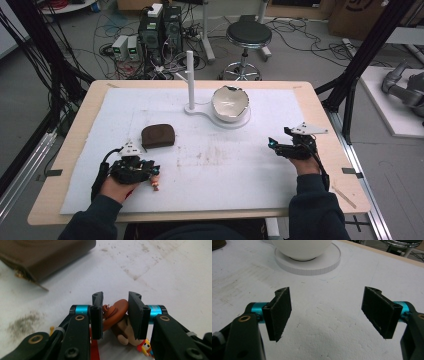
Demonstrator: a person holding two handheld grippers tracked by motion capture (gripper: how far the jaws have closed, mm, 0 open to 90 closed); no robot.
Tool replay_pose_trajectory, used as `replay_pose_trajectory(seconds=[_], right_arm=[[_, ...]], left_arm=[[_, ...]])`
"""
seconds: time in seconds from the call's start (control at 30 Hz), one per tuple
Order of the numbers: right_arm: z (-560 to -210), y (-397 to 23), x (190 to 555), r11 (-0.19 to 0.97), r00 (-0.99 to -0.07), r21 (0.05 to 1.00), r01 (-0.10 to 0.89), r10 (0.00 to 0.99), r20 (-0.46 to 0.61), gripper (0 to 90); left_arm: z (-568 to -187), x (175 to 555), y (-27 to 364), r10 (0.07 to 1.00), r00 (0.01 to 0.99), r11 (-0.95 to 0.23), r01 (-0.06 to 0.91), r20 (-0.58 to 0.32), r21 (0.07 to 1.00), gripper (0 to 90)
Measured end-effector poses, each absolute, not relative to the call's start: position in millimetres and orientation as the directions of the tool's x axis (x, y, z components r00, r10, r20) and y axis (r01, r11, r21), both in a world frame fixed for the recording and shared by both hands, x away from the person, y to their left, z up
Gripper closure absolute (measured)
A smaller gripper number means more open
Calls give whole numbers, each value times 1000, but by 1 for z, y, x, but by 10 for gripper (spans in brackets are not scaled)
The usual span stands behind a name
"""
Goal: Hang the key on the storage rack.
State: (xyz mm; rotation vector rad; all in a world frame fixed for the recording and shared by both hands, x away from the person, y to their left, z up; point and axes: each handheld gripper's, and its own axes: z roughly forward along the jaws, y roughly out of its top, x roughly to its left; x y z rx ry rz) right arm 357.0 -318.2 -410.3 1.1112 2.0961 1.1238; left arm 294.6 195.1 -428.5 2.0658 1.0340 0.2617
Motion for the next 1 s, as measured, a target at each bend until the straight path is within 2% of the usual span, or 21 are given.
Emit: replay_pose_trajectory(seconds=[0.17, 0.4, 0.43, 0.47, 0.5, 0.63, 0.7, 0.83, 1.0], right_arm=[[-412, -318, 359, 320, -531, 844, 430, 846, -50, 245], [-412, -318, 358, 324, -532, 843, 431, 845, -53, 244], [-412, -318, 358, 322, -531, 843, 431, 846, -51, 244], [-413, -319, 358, 322, -532, 842, 432, 846, -50, 245], [-413, -319, 359, 323, -532, 842, 432, 845, -52, 244], [-413, -319, 358, 322, -531, 842, 433, 846, -50, 245], [-412, -319, 358, 321, -528, 843, 431, 847, -52, 245], [-413, -319, 359, 325, -530, 841, 432, 846, -55, 245], [-413, -318, 359, 328, -535, 840, 433, 843, -54, 245]], left_arm=[[-430, 309, 184, 698, 704, -393, 529, -131, 752, 659], [-431, 326, 176, 704, 698, -375, 522, -131, 766, 653], [-431, 325, 176, 708, 692, -361, 525, -140, 771, 629], [-431, 324, 176, 714, 683, -356, 542, -152, 761, 528], [-431, 322, 176, 722, 674, -350, 551, -156, 758, 468], [-428, 307, 177, 767, 626, -351, 592, -139, 725, 411], [-425, 297, 176, 797, 597, -362, 594, -92, 718, 402], [-427, 289, 170, 819, 570, -363, 603, -66, 710, 403], [-437, 295, 155, 805, 592, -409, 608, -45, 681, 410]])
